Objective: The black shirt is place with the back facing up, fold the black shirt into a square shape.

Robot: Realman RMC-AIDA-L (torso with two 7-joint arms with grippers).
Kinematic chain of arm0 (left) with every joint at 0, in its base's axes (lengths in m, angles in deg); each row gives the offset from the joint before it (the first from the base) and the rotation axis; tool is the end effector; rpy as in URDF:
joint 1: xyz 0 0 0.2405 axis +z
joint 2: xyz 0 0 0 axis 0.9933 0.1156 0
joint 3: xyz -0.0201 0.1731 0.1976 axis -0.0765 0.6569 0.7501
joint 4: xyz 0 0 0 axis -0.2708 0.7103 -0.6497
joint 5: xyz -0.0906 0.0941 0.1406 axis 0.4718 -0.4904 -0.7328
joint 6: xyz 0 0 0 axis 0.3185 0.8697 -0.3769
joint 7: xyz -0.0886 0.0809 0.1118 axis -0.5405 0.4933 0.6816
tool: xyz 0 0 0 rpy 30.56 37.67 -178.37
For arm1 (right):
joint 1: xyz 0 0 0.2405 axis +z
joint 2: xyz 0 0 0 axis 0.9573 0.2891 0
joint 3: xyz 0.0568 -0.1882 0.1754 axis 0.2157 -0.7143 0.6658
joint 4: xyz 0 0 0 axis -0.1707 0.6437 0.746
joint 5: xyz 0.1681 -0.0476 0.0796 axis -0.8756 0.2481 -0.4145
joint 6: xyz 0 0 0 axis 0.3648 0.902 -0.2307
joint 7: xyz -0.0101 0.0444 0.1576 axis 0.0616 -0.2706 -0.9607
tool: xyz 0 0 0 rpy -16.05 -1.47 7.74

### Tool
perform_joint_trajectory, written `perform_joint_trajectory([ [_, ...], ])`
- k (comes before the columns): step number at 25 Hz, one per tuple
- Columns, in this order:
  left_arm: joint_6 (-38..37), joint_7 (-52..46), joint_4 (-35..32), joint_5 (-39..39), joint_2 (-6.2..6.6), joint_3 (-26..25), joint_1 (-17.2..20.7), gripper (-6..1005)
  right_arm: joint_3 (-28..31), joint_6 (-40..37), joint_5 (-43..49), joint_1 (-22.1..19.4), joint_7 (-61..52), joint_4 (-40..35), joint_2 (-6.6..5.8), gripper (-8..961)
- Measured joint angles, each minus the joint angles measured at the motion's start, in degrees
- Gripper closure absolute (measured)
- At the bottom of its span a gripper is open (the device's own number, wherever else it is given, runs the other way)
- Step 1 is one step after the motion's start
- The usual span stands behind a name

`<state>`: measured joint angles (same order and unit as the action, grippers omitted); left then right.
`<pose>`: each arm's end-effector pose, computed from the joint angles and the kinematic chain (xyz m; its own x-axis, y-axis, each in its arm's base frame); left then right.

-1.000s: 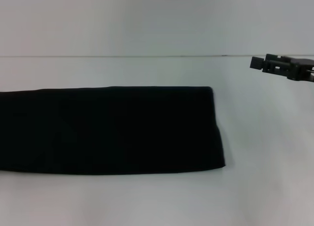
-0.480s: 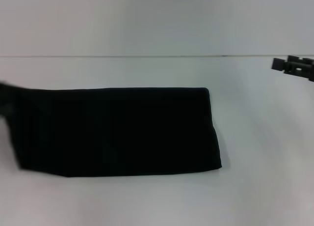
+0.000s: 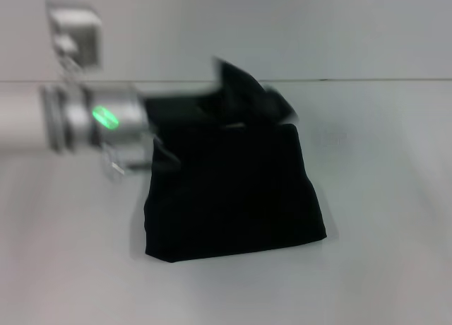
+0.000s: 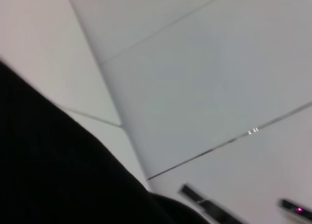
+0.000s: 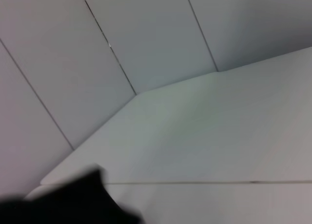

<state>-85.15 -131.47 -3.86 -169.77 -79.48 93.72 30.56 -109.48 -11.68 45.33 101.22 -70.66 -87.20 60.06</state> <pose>-0.1449 0.3892 -0.0357 0.2062 0.8782 0.4316 0.8162 -0.3977 0.4191 0.3192 0.3542 0.1040 0.4930 -0.4956 -0.7151 -0.8341 -0.5029 -0.2265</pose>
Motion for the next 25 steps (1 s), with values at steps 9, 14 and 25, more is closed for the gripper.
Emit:
perform_joint_trajectory([
  [9,12.3,26.0,22.2,11.6,-3.42,-0.5,5.6,917,-0.3,-0.3,0.2,-0.4,0.2,0.0,-1.06,71],
  [14,1.8,32.6,25.6,14.6,-3.60,-0.6,5.8,750,-0.8,-0.2,1.9,0.4,-0.4,0.1,-0.98,71],
  [25,-0.6,26.7,11.3,16.9,-1.38,-0.8,11.0,305,-4.9,-0.2,15.0,7.4,-15.6,0.5,-1.43,72],
])
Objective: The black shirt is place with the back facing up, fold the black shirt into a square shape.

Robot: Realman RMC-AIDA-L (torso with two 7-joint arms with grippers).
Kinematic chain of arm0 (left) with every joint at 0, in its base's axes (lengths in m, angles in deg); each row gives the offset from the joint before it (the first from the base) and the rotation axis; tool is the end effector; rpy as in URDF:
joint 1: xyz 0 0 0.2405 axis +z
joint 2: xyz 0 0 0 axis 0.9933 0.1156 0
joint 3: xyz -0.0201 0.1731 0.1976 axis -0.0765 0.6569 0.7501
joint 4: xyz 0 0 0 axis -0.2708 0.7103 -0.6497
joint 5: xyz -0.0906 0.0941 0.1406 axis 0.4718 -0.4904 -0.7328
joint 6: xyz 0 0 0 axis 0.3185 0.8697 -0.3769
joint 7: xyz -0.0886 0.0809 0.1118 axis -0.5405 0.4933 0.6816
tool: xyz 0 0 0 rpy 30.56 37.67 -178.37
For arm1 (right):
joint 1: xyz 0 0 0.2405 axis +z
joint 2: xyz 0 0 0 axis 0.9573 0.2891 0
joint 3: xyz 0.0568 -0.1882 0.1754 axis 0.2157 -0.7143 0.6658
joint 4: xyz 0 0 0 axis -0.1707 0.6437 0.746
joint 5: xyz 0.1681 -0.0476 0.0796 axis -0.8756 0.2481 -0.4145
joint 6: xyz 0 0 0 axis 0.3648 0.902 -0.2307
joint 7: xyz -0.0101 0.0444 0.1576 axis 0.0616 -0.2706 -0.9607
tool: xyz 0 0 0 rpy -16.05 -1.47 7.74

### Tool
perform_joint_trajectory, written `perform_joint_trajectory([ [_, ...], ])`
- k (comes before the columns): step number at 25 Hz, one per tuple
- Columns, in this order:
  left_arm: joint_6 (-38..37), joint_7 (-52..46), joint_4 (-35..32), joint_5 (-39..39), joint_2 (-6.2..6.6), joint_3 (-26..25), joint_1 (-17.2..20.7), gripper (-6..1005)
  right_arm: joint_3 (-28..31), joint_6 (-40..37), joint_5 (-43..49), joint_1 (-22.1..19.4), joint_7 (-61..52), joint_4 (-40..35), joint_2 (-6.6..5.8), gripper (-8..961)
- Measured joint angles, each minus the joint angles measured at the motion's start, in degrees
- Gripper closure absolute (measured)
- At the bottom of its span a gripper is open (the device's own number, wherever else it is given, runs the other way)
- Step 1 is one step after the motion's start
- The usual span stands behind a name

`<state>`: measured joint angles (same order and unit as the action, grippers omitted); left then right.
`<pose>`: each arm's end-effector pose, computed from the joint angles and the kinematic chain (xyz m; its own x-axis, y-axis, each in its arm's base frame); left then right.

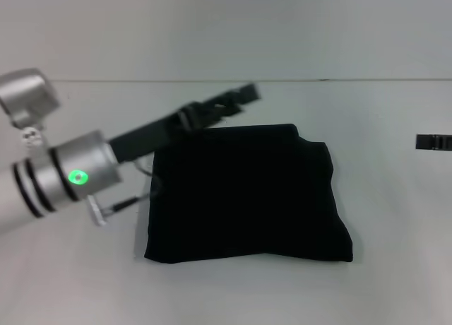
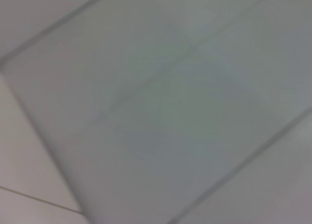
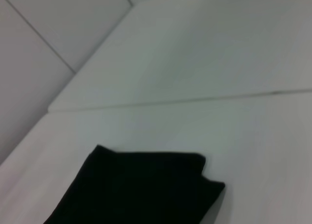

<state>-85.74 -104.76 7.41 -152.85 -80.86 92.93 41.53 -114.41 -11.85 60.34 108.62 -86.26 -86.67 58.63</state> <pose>-0.1799 0.3547 -0.0427 0.1236 0.6971 0.7062 0.7046 -0.5628 0.4322 0.3025 0.3734 0.0782 0.4532 -0.7360 -0.5029 -0.8841 -0.4433 -0.1480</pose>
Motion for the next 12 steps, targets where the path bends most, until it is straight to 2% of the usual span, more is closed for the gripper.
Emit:
perform_joint_trajectory([
  [5,12.7,-8.2,-1.7,-0.4,3.52,0.7,1.7,94,0.2,2.7,0.7,1.6,-1.4,0.2,0.84,72],
  [6,15.5,-9.8,-2.2,-0.7,3.97,1.2,1.8,92,0.2,3.0,0.6,1.8,-1.4,0.2,0.98,72],
  [12,28.6,-18.4,-6.6,-5.9,4.32,6.6,1.1,78,-0.1,4.2,0.5,3.2,-1.0,0.3,1.48,72],
])
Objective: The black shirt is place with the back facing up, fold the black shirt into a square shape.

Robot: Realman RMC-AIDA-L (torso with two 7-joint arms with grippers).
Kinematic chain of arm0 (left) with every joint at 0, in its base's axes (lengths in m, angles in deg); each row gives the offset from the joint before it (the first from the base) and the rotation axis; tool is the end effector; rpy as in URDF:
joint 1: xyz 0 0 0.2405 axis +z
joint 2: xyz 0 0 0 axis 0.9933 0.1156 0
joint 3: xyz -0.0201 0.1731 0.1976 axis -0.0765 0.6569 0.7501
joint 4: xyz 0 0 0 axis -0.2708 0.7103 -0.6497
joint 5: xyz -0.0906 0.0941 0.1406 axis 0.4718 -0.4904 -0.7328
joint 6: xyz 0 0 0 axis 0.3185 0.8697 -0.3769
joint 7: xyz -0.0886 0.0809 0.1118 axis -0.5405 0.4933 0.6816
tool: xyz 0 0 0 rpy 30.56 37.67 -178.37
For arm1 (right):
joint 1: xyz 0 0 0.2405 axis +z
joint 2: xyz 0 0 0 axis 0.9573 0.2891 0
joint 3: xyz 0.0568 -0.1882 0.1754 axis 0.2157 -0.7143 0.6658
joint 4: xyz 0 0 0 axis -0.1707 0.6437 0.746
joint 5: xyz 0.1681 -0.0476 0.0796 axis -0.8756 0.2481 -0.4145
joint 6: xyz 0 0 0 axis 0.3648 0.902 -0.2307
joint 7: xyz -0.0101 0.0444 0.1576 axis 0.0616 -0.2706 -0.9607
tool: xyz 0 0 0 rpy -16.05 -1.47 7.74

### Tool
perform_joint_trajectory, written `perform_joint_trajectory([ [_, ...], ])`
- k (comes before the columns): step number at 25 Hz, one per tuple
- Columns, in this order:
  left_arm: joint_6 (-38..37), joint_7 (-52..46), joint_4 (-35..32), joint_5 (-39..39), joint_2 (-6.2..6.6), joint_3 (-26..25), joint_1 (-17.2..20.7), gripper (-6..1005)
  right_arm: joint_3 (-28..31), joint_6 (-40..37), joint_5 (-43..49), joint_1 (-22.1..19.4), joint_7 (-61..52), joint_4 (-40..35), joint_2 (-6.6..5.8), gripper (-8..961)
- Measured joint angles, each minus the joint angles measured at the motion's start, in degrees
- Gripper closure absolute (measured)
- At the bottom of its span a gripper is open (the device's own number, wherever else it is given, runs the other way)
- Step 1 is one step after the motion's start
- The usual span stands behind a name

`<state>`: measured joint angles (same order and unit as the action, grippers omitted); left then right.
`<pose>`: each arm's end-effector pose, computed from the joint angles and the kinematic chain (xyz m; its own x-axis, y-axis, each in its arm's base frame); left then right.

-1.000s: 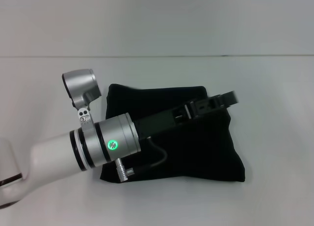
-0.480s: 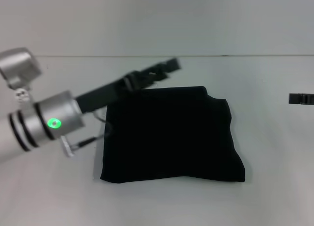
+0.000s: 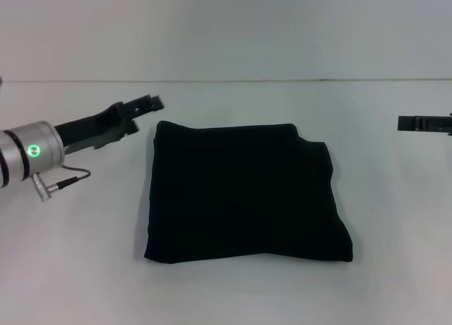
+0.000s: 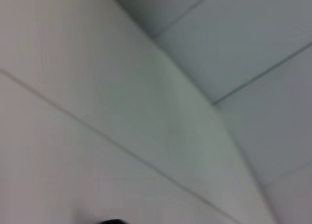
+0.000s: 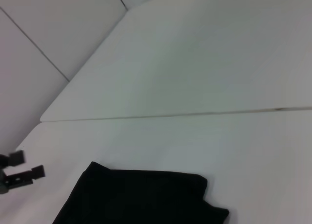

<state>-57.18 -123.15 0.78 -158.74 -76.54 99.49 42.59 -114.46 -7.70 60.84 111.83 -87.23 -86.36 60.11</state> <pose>-0.2721 0.4106 -0.0138 0.0147 0.7018 0.7122 0.9832 -0.1397 0.1174 0.2861 0.3945 0.0686 0.4637 -0.7163 -0.5214 -0.8789 -0.4462 -0.1687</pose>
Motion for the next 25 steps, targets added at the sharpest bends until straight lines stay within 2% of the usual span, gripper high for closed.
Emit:
perform_joint_trajectory([
  [6,9.9,-3.4,-0.2,-3.1,-0.22,6.5,-1.8,74,-0.1,0.3,0.0,1.0,0.7,0.0,0.34,71],
  [13,17.2,-3.5,1.1,-3.2,-1.48,12.9,-3.8,74,-0.2,1.8,0.0,1.1,1.0,-0.1,0.45,71],
  [25,18.4,-3.5,2.0,-3.3,-2.05,17.2,-5.8,76,-0.3,3.4,0.1,1.1,1.6,0.0,0.53,71],
])
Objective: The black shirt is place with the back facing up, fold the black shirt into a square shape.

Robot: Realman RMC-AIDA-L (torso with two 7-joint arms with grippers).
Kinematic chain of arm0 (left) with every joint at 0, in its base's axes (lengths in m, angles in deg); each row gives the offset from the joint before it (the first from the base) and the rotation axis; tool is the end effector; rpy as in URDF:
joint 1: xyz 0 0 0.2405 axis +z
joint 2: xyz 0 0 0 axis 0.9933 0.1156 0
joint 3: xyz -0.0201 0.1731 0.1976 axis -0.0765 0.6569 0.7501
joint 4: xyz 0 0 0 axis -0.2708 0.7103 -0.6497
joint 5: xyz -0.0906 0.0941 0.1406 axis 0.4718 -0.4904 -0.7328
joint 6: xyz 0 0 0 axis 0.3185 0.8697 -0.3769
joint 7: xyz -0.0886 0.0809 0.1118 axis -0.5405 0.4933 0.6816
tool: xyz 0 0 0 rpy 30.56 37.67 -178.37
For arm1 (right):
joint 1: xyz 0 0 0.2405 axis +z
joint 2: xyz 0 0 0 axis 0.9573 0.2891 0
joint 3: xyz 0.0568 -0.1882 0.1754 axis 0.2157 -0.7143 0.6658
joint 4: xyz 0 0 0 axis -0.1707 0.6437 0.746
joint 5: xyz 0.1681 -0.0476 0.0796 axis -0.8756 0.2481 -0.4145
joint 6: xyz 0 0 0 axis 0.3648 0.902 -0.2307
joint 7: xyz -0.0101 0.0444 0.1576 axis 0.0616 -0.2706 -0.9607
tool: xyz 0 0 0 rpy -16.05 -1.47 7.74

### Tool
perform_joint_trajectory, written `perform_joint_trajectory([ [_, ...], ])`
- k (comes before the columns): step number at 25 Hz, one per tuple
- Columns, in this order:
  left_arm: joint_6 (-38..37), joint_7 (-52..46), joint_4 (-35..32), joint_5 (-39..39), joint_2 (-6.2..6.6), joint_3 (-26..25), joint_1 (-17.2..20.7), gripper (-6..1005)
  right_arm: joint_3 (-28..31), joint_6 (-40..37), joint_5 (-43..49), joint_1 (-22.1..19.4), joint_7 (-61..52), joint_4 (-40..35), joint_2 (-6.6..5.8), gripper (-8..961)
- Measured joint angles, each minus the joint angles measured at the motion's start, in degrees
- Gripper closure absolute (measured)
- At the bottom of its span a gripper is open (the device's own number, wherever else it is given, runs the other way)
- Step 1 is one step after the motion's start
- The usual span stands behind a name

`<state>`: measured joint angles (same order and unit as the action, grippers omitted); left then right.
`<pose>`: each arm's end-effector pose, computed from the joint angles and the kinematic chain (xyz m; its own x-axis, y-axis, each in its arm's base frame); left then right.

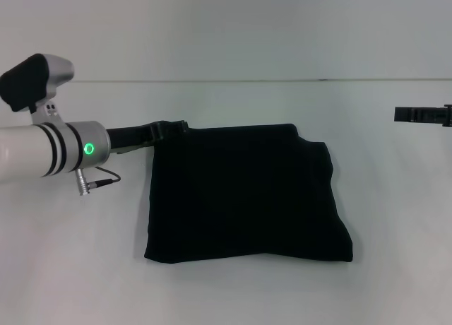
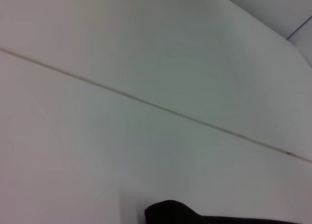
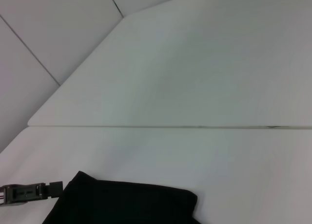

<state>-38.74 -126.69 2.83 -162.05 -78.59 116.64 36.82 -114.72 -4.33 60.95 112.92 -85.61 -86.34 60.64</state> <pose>-0.2578 0.4338 -0.0560 0.2399 0.7488 0.6178 0.9699 -0.1574 -0.1858 0.2830 0.4054 0.0673 0.4981 -0.6859 -0.5306 -0.8624 -0.4559 -0.2203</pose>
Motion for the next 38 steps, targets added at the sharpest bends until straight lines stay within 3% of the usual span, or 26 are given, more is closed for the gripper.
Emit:
perform_joint_trajectory([
  [6,0.6,0.0,0.0,-0.2,-0.06,3.3,-0.6,95,0.0,0.0,-0.1,0.1,0.0,0.0,0.00,71],
  [12,1.6,0.0,0.0,-0.2,-0.06,3.8,-0.8,325,0.1,0.2,-0.2,0.1,0.4,0.0,0.14,72],
  [22,2.1,0.0,0.0,-0.2,-0.06,4.5,-1.3,806,0.2,1.0,-0.2,0.2,0.5,0.0,0.43,72],
  [33,1.8,-0.8,-0.6,0.4,0.55,4.0,-2.6,923,0.1,2.9,-0.2,0.2,0.5,0.0,0.91,72],
  [38,2.1,-0.8,-0.8,0.1,0.67,4.2,-3.0,922,0.0,2.5,-0.2,0.2,0.3,0.0,1.09,71],
])
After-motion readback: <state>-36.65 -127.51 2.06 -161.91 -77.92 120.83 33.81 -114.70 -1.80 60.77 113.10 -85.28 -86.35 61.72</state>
